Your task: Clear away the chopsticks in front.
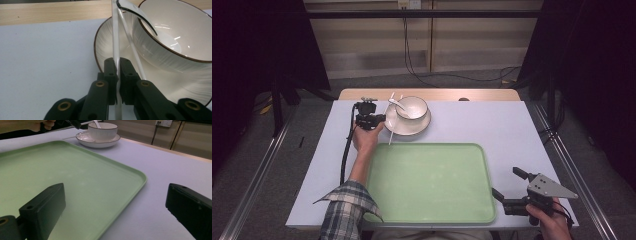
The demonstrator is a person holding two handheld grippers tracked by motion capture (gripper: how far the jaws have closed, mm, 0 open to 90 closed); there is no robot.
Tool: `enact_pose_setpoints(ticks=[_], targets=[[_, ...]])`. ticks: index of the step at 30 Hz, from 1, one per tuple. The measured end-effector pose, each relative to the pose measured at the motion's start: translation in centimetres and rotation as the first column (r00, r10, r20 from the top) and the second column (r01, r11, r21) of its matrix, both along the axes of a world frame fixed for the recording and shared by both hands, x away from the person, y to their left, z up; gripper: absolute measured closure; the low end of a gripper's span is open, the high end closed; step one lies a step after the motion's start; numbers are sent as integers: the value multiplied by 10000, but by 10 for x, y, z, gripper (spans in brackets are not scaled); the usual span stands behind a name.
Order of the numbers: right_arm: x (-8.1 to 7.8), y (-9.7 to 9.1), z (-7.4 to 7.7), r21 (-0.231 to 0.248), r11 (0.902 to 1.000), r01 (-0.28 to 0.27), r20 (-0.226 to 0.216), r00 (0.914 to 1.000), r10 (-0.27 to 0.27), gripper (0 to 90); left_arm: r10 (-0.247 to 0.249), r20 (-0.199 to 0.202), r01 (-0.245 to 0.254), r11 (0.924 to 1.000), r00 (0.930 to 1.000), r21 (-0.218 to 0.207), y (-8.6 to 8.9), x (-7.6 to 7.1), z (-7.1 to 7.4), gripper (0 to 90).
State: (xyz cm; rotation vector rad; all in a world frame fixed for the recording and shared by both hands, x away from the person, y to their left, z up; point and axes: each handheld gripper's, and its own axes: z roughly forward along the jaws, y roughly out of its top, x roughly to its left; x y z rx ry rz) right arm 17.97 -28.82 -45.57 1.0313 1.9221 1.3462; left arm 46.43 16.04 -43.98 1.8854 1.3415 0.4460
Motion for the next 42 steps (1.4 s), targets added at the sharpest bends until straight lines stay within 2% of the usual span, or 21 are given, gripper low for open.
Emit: enact_pose_setpoints(ticks=[3,7,8,9,14,16,21,22,25,27,28,29,31,32,34,36,38,39,40,41,42], targets=[[-1,-1,0,32,10000,-20,53,10000,20,21,-25,45,26,9996,10000,-268,1,-6,1,852],[-1,-1,0,20,10000,-65,75,10000,65,21,-107,149,110,9998,9998,-168,4,-14,2,852],[-1,-1,0,23,10000,-71,63,10000,71,21,-52,145,58,9994,9999,-352,6,-16,3,853],[-1,-1,0,40,9999,-98,71,9999,98,21,-58,101,58,10000,9999,-21,10,-18,4,852],[-1,0,1,45,10000,-78,73,9999,77,21,263,193,-258,9993,9995,-276,17,-21,7,852],[-1,0,0,23,10000,-61,69,10000,61,21,293,252,-292,9996,9993,-56,20,-25,9,853],[-1,0,0,26,10000,-67,64,10000,67,21,626,332,-625,9980,9975,-44,24,-34,11,853],[-1,0,0,43,10000,-71,55,10000,71,21,571,253,-568,9983,9980,-122,25,-36,10,853],[-1,-1,1,40,10000,-77,62,10000,76,21,716,288,-715,9974,9970,-41,28,-43,10,853],[-1,-1,0,12,10000,-71,86,9999,71,21,628,207,-629,9980,9978,39,30,-47,10,853],[-1,0,1,37,10000,-71,57,10000,71,21,752,224,-750,9971,9969,-99,30,-50,9,852],[-1,0,1,37,10000,-71,57,10000,71,21,838,267,-841,9964,9961,120,29,-53,8,852],[-1,-1,1,24,10000,-85,85,9999,85,21,714,193,-712,9974,9973,-99,29,-57,4,852],[-1,-1,1,30,10000,-84,81,9999,83,21,798,149,-798,9968,9967,24,28,-59,2,852],[-1,0,1,37,10000,-80,59,10000,79,21,766,132,-763,9969,9970,-162,29,-63,0,853],[-1,0,1,39,10000,-87,57,9999,86,21,907,193,-906,9959,9957,-48,29,-67,1,852],[-1,0,1,41,10000,-74,61,10000,74,21,927,96,-925,9956,9957,-163,31,-69,4,853],[-1,0,0,20,10000,-70,73,9999,70,21,1011,120,-1006,9943,9948,-348,31,-71,5,853],[-1,0,0,12,10000,-53,81,10000,53,21,887,23,-883,9932,9961,-758,32,-72,5,853],[-1,0,1,34,10000,-80,72,9999,80,21,947,-27,-946,9930,9955,-708,32,-74,6,853],[-1,-1,1,35,10000,-78,74,9999,78,21,1051,77,-1047,9936,9944,-429,29,-76,6,853]])
